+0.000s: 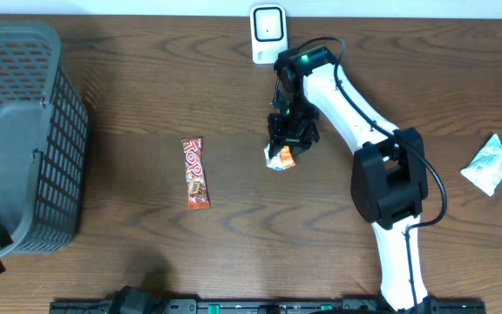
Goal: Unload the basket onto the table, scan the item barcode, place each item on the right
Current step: 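Lift the Kleenex pack and carry it up toward the scanner, then hold the Kleenex pack against the scanner window with the right gripper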
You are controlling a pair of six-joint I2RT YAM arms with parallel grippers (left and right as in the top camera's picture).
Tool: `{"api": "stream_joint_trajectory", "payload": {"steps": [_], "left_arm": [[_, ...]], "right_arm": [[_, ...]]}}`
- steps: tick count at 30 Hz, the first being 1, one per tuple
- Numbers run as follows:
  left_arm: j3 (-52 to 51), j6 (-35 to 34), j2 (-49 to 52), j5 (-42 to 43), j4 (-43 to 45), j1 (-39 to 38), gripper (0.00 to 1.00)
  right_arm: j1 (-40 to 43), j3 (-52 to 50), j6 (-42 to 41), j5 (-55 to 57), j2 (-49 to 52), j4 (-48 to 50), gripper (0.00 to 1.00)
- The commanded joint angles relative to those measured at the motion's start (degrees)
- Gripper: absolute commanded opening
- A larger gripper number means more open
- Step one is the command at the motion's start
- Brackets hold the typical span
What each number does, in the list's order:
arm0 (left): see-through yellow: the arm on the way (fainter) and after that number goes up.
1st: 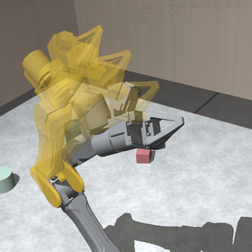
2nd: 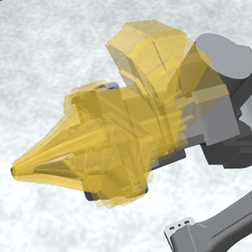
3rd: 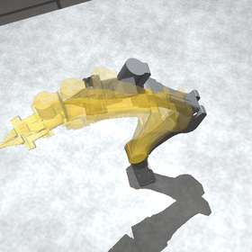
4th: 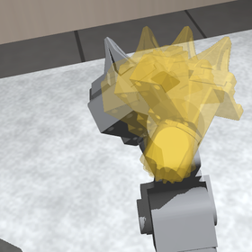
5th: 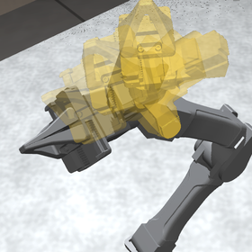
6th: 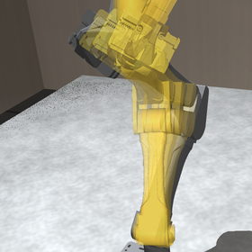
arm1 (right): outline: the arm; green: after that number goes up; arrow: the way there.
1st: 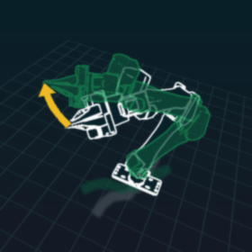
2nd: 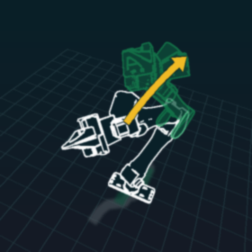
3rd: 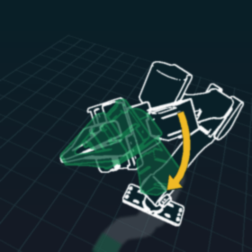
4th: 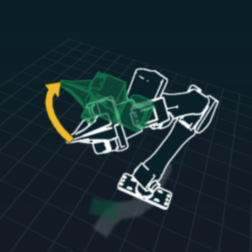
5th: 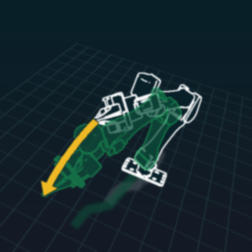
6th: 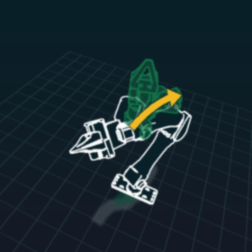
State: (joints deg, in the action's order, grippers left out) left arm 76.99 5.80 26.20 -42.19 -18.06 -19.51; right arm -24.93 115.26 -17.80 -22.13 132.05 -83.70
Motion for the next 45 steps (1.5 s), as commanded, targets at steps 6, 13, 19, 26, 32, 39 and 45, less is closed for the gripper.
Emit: {"api": "stream_joint_trajectory", "payload": {"steps": [6,13,19,26,32,39,45], "left_arm": [[-0.2,-0.5,-0.4,-0.5,0.1,0.1,0.98],[-0.2,-0.5,-0.4,-0.5,0.1,0.1,0.98],[-0.2,-0.5,-0.4,-0.5,0.1,0.1,0.98],[-0.2,-0.5,-0.4,-0.5,0.1,0.1,0.98],[-0.2,-0.5,-0.4,-0.5,0.1,0.1,0.98],[-0.2,-0.5,-0.4,-0.5,0.1,0.1,0.98],[-0.2,-0.5,-0.4,-0.5,0.1,0.1,0.98]], "right_arm": [[0.4,13.8,-0.8,5.7,0.6,0.1,0.38],[0.3,28.3,0.2,16.9,0.6,3.4,0.35],[0.3,29.1,5.9,26.6,0.9,18.1,0.35],[0.6,24.4,9.4,31.7,2.9,36.1,0.34],[0.8,19.9,13.0,32.2,7.8,51.5,0.35],[0.9,19.8,17.3,33.9,16.7,69.3,0.37],[1.0,19.8,17.3,36.2,19.7,75.8,0.4]]}}
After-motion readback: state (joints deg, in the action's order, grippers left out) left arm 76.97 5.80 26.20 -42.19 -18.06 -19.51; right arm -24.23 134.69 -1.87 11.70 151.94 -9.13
